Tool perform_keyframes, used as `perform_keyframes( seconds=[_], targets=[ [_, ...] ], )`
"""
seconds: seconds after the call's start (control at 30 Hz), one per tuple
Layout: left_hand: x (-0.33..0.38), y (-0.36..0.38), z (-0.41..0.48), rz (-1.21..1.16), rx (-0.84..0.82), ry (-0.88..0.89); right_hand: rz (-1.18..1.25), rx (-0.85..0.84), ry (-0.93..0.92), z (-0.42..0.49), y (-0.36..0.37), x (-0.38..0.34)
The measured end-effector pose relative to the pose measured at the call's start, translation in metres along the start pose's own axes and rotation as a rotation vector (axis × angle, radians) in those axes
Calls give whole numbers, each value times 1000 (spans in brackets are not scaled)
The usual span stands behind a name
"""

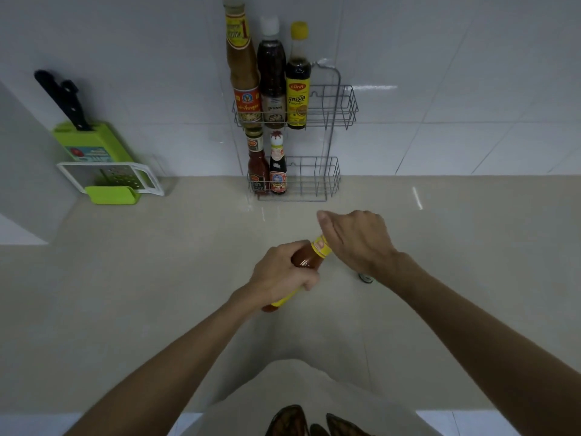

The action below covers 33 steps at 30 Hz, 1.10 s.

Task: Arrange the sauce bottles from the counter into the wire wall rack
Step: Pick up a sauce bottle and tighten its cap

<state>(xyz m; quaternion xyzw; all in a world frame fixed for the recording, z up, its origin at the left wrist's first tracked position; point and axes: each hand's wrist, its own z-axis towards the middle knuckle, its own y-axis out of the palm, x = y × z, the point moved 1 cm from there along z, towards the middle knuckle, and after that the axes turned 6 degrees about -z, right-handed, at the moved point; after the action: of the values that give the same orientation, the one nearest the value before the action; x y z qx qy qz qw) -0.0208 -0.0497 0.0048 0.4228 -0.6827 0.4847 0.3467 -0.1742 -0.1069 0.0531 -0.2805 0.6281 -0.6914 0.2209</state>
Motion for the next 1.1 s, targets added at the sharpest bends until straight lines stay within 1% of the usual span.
perform_keyframes(
  seconds=[0.03, 0.07, 0.1, 0.13, 0.17, 0.2, 0.23, 0.27, 0.3, 0.33, 0.37, 0.4, 0.43, 0.47, 0.5, 0.53, 0.6, 0.67, 0.73, 0.8, 0.87, 0.93, 1.0, 1.03, 1.07, 1.1],
  targets=[
    [1, 3, -1, 159, 139, -8, -36, 11, 63, 0, 5, -6],
    [1, 5, -2, 280, 220, -12, 18, -58, 165, 2, 0, -10],
    [-1, 3, -2, 298, 204, -26, 12, -49, 195, 2, 0, -12],
    [-3, -1, -1, 190, 105, -26, 130, -54, 179, 1, -2, -12],
    [-4, -7, 0, 42, -39, -26, 250, -5, 172, 0, 2, -9],
    [-4, -12, -2, -94, -169, -26, 273, 42, 112, -4, -1, -9],
    [-3, -14, -4, -154, -236, -18, 193, 137, 59, -9, 0, -10],
    [0, -13, -5, -121, -221, -11, 155, 122, 90, -13, 2, -9],
    [2, -9, -6, -21, -147, -10, 113, 124, 138, -14, 4, -6],
    [5, -4, -5, 129, -21, -13, 147, 67, 198, -12, 7, -6],
    [8, 1, -5, 266, 109, -28, 237, 25, 261, -7, 15, -7],
    [8, 6, -5, 332, 195, -35, 371, -25, 342, -5, 16, -12],
    [8, 8, -5, 318, 237, -31, 506, -55, 392, 2, 14, -13],
    [9, 8, -3, 246, 245, -33, 624, -69, 416, 9, 10, -9],
    [8, 4, -1, 148, 215, -28, 779, -31, 450, 15, 5, -6],
    [8, -1, 1, 46, 154, -6, 801, 41, 439, 21, -4, -5],
    [6, -13, 7, -137, -31, 50, 759, 107, 363, 32, -23, 0],
    [1, -23, 13, -151, -150, 41, 795, 122, 346, 44, -36, 10],
    [-5, -28, 19, -143, -149, 20, 947, 129, 404, 52, -39, 19],
    [-10, -29, 29, -147, -38, 26, 1078, 128, 435, 56, -31, 21],
    [-14, -27, 39, -116, 85, 52, 1073, 49, 424, 51, -13, 14],
    [-19, -25, 52, -105, 136, 71, 1130, -36, 429, 48, 11, 9],
    [-26, -26, 69, -77, 69, 50, 1250, -48, 480, 52, 30, 9],
    [-32, -29, 81, -42, 14, 24, 1234, -8, 490, 57, 37, 11],
    [-38, -36, 94, 8, -34, -28, 1164, 47, 489, 65, 42, 14],
    [-44, -45, 107, 55, -57, -109, 1099, 110, 490, 73, 46, 16]
  ],
)
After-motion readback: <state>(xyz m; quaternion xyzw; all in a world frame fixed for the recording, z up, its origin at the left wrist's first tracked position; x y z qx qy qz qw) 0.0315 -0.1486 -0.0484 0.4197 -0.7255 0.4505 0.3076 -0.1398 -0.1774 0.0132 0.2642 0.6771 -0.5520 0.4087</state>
